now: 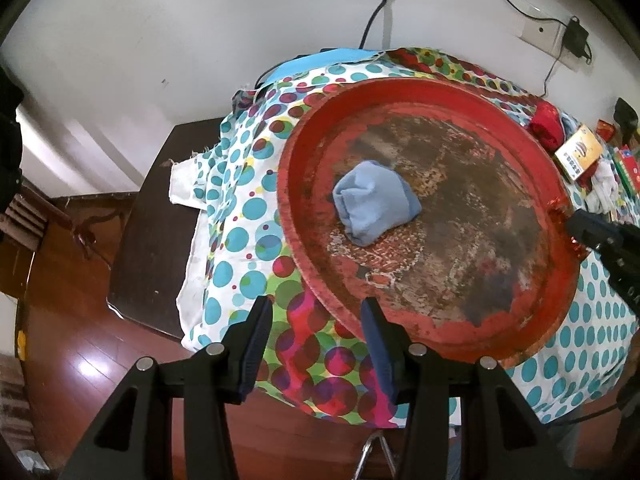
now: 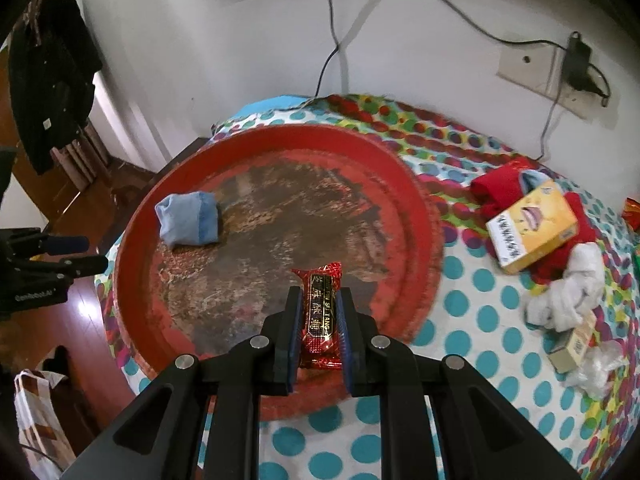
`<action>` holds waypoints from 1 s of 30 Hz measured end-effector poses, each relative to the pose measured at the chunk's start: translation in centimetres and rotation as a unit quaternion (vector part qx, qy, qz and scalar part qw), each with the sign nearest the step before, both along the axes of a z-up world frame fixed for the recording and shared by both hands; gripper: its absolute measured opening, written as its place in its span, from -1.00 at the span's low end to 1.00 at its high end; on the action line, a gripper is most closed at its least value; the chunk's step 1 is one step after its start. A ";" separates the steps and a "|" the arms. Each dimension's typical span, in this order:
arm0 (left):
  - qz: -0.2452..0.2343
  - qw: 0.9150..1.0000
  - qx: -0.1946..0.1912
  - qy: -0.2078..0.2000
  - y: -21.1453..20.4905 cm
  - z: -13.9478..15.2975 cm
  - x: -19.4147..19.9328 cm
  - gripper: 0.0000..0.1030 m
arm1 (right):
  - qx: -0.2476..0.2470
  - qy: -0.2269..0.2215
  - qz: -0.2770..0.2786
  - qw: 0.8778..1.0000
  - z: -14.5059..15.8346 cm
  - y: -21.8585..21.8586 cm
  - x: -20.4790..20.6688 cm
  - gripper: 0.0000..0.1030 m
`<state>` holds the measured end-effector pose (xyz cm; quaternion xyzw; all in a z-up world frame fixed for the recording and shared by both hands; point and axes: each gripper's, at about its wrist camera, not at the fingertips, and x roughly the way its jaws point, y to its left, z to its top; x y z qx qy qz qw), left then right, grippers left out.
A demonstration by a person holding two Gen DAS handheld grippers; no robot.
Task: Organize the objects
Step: 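Carry the red-gold candy bar to the red tray and release it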
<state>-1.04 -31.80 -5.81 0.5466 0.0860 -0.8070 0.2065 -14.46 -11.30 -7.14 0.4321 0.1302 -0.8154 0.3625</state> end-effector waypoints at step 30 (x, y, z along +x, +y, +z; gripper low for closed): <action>-0.019 1.000 0.016 -0.008 1.7 0.0 -2.4 -0.08 | -0.016 -0.013 0.019 1.000 -0.1 -0.6 1.3 -0.35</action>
